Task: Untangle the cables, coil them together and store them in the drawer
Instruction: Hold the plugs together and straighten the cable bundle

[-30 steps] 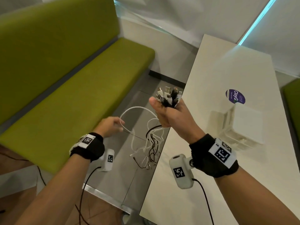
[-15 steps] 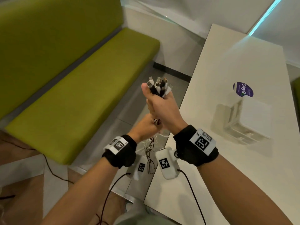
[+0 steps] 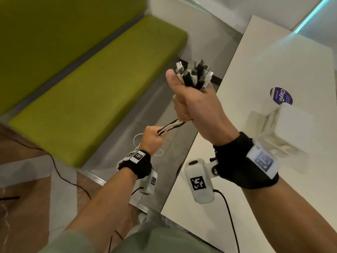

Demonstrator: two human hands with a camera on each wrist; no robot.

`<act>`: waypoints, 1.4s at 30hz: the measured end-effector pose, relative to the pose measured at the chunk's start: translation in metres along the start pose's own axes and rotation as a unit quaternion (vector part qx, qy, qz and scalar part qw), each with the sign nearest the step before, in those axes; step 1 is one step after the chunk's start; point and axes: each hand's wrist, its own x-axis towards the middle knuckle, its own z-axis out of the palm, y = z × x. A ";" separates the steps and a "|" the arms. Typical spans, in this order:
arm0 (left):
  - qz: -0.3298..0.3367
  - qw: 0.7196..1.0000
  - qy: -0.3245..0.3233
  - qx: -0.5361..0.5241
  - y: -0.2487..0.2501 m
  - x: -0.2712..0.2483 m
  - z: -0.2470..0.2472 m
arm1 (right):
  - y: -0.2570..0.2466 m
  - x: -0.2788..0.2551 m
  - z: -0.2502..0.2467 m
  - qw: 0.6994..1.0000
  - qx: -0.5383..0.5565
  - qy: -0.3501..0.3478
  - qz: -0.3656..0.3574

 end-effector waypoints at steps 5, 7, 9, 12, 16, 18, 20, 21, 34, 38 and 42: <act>-0.158 0.975 -0.076 0.138 -0.042 -0.037 -0.016 | -0.018 -0.005 -0.003 0.999 0.029 -0.032 -0.013; -0.194 0.962 -0.105 0.158 -0.045 -0.038 -0.020 | -0.010 -0.006 -0.001 0.999 -0.002 -0.020 -0.026; -0.197 0.960 -0.128 0.153 -0.039 -0.028 -0.024 | -0.001 -0.004 0.005 0.999 -0.012 -0.020 -0.046; -0.167 0.963 -0.169 0.131 -0.036 -0.016 -0.030 | -0.002 0.001 0.006 0.998 0.000 -0.018 -0.060; -0.119 0.969 -0.214 0.013 -0.002 0.000 -0.049 | 0.004 0.005 0.004 0.997 0.015 -0.008 -0.069; -0.054 0.963 -0.264 -0.005 0.028 0.007 -0.060 | 0.009 0.006 0.004 0.998 0.027 -0.001 -0.057; 0.031 0.959 -0.282 0.023 0.062 0.010 -0.063 | 0.014 0.008 0.002 0.998 0.015 0.007 -0.053; 0.071 0.957 -0.280 0.034 0.079 0.010 -0.061 | 0.016 0.009 0.002 0.999 0.005 0.006 -0.054; 0.115 0.990 -0.080 -0.035 0.109 0.011 -0.004 | 0.036 0.018 0.008 0.994 -0.060 0.076 0.058; 0.127 0.991 -0.016 0.026 0.066 0.008 -0.004 | 0.039 0.008 0.013 0.992 -0.044 0.046 0.112; 0.109 0.993 -0.027 0.039 0.040 -0.003 -0.014 | 0.026 -0.004 0.020 0.993 -0.075 -0.005 0.095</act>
